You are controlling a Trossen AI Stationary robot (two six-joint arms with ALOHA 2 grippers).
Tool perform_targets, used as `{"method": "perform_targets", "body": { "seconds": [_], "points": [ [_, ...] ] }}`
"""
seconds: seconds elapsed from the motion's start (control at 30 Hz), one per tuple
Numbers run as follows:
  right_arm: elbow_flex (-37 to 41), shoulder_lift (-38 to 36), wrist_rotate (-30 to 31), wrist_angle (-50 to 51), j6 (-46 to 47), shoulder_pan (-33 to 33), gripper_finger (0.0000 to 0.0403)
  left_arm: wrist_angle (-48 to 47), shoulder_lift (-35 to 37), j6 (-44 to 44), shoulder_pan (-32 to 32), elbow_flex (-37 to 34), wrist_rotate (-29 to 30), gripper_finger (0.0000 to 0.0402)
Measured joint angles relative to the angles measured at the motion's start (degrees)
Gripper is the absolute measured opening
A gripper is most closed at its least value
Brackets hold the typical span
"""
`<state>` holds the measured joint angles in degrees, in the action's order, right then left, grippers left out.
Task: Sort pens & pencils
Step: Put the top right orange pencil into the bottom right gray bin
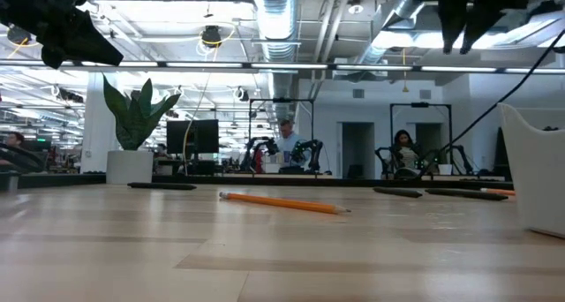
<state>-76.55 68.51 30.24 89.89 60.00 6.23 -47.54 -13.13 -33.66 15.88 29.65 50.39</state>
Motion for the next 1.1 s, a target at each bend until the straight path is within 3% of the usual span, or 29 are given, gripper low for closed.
{"method": "perform_targets", "body": {
  "seconds": [0.13,0.37,0.5,0.8,1.1],
  "points": [
    [1.0,2.0,-1.1,-1.3,-6.5,8.8,0.0192,0.0,0.0,0.0,0.0,0.0,0.7,0.0064],
    [6.0,4.0,-13.4,-6.5,-17.0,24.4,0.019,-0.1,0.0,0.1,0.0,0.0,1.9,0.0064],
    [8.9,3.9,-16.9,-7.0,-19.6,31.0,0.0189,-0.1,0.0,0.1,0.0,0.0,1.9,0.0064],
    [18.9,0.5,-26.4,-10.9,-25.8,39.6,0.0191,-0.1,0.0,0.2,0.0,0.0,2.1,0.0064],
    [30.0,-3.9,-28.1,-15.8,-27.0,42.2,0.0189,-0.2,0.0,0.2,0.0,0.0,3.7,0.0064]
  ]
}}
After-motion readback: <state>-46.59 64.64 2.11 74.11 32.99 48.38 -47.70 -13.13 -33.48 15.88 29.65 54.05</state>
